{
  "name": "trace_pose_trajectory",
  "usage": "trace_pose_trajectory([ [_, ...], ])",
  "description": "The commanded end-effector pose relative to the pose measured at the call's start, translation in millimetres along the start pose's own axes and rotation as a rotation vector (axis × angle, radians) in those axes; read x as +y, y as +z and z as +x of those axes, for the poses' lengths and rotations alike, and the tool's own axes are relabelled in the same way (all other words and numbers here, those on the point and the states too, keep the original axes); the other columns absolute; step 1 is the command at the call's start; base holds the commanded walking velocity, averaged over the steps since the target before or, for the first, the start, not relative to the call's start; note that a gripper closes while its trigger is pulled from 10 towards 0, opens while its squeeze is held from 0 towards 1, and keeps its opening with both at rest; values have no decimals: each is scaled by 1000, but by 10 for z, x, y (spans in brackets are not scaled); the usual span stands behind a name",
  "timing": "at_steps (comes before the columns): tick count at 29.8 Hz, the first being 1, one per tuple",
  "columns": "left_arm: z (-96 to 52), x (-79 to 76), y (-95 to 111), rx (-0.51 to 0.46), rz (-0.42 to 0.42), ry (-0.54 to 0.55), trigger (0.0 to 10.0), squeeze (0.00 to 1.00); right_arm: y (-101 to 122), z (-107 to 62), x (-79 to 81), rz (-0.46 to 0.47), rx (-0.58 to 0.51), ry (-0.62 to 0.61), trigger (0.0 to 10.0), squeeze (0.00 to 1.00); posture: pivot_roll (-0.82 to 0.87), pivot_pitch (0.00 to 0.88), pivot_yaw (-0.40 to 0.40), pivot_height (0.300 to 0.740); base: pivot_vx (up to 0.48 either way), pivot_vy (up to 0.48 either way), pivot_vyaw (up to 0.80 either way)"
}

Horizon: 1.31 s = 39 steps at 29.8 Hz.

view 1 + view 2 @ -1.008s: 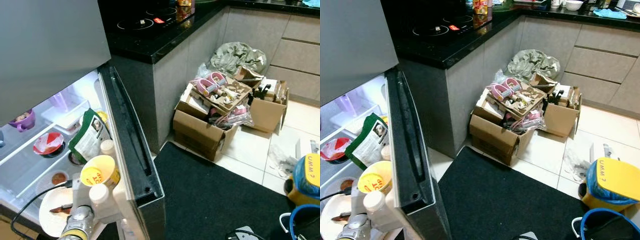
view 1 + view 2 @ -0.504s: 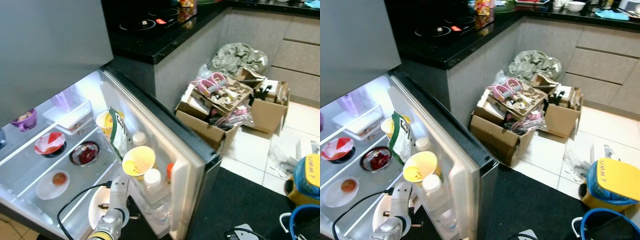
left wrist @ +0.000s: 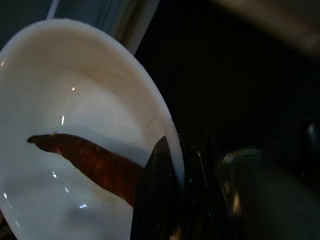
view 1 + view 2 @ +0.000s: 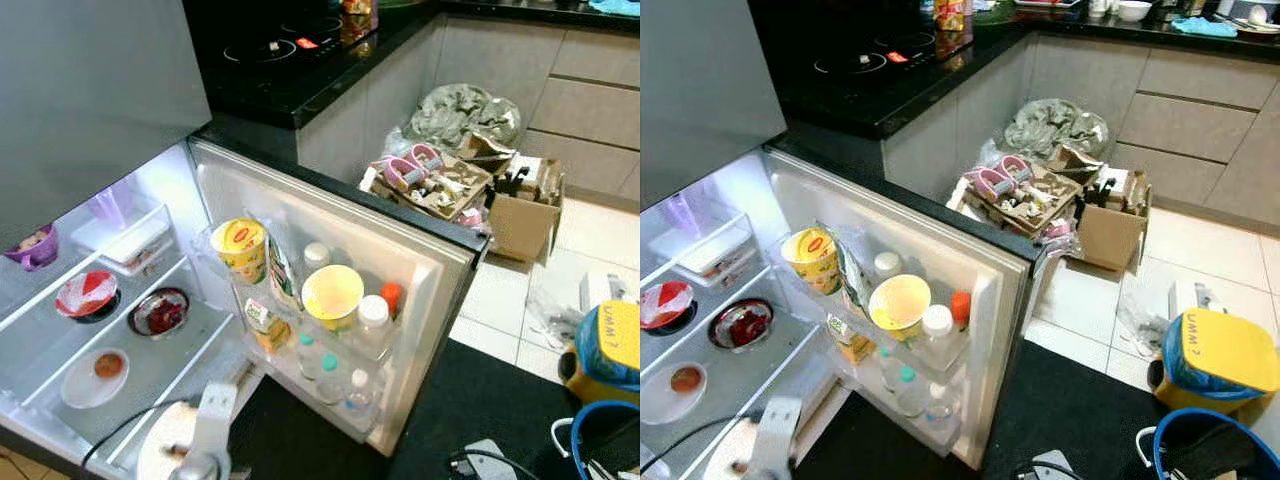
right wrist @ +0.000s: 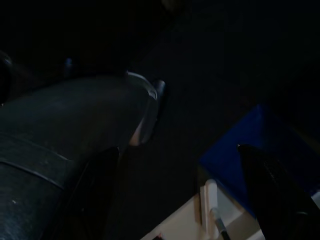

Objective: Restocking fridge

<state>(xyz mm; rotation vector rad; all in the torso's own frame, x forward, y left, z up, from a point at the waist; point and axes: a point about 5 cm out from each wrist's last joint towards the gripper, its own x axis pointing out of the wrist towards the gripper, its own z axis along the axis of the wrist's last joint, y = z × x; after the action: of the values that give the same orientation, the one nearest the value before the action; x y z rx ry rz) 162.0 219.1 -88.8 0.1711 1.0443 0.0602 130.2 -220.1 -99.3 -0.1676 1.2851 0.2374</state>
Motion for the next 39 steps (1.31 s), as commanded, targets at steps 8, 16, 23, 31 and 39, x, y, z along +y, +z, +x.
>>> trace_pose_trajectory([
  [8, -104, 124, -505, 169, 176, 52, 10000, 0, 412, 2, 131, -140, -157, 110, 10000, 0, -21, 0, 23, 740, 0, 0, 0],
  [16, -134, 88, -623, 202, 227, 32, 10000, 0, 839, -80, 264, -236, -297, 316, 10000, 0, -19, 0, 20, 740, 0, 0, 0],
  [23, -129, 56, -614, 202, 248, 9, 10000, 0, 1295, -311, 390, -349, -425, 676, 10000, 0, -19, 0, 17, 740, 0, 0, 0],
  [31, -128, 44, -612, 202, 259, 3, 10000, 0, 1745, -576, 532, -354, -657, 888, 10000, 0, -19, 0, 15, 740, 0, 0, 0],
  [39, -136, 45, -639, 208, 262, 2, 10000, 0, 2094, -680, 320, -270, -820, 570, 10000, 0, -18, 0, 14, 740, 0, 0, 0],
])
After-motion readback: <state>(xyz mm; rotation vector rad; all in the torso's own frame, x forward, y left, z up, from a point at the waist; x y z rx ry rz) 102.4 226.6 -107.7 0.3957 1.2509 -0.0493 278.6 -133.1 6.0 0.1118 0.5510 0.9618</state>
